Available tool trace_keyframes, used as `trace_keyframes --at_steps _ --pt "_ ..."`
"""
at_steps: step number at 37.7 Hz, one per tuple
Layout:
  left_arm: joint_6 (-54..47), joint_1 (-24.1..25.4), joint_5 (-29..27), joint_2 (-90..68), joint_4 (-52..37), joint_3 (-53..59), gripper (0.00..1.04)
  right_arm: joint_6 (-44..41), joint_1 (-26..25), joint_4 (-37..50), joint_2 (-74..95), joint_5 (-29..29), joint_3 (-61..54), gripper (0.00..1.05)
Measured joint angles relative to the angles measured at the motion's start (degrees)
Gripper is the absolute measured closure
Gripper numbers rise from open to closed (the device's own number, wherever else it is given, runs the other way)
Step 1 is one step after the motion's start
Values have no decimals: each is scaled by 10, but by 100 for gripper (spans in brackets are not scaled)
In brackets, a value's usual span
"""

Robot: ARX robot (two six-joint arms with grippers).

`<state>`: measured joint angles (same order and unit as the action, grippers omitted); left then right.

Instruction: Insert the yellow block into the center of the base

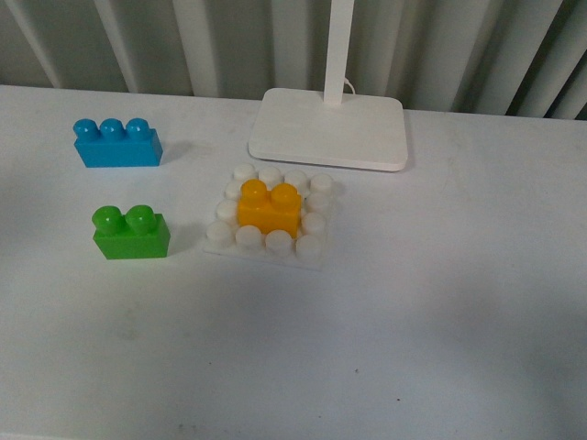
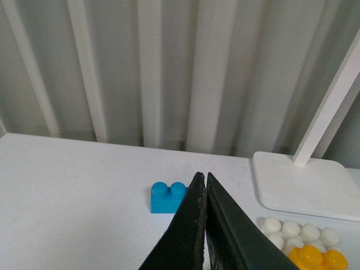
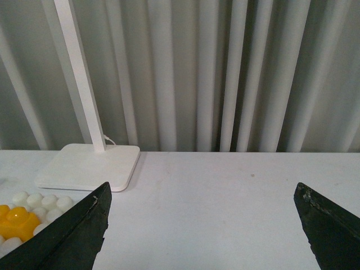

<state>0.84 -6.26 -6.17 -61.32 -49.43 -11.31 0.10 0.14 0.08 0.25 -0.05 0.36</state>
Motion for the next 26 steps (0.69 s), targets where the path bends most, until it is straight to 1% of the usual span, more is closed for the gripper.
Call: trace_keyframes --at_steps 5,7,10,12,14,17,26 --pt "-3 15 18 66 28 38 101 0 0 0 0 0 0 9" --pt "-4 42 54 94 44 51 101 0 0 0 0 0 0 9" --pt "-4 61 57 135 70 66 101 0 0 0 0 0 0 9" --pt "-4 61 60 154 81 72 101 0 0 0 0 0 0 9" --pt "-4 61 62 156 61 86 101 0 0 0 0 0 0 9" --pt "-4 61 62 168 67 100 101 0 0 0 0 0 0 9" --pt "-4 61 62 285 172 107 101 0 0 0 0 0 0 9"
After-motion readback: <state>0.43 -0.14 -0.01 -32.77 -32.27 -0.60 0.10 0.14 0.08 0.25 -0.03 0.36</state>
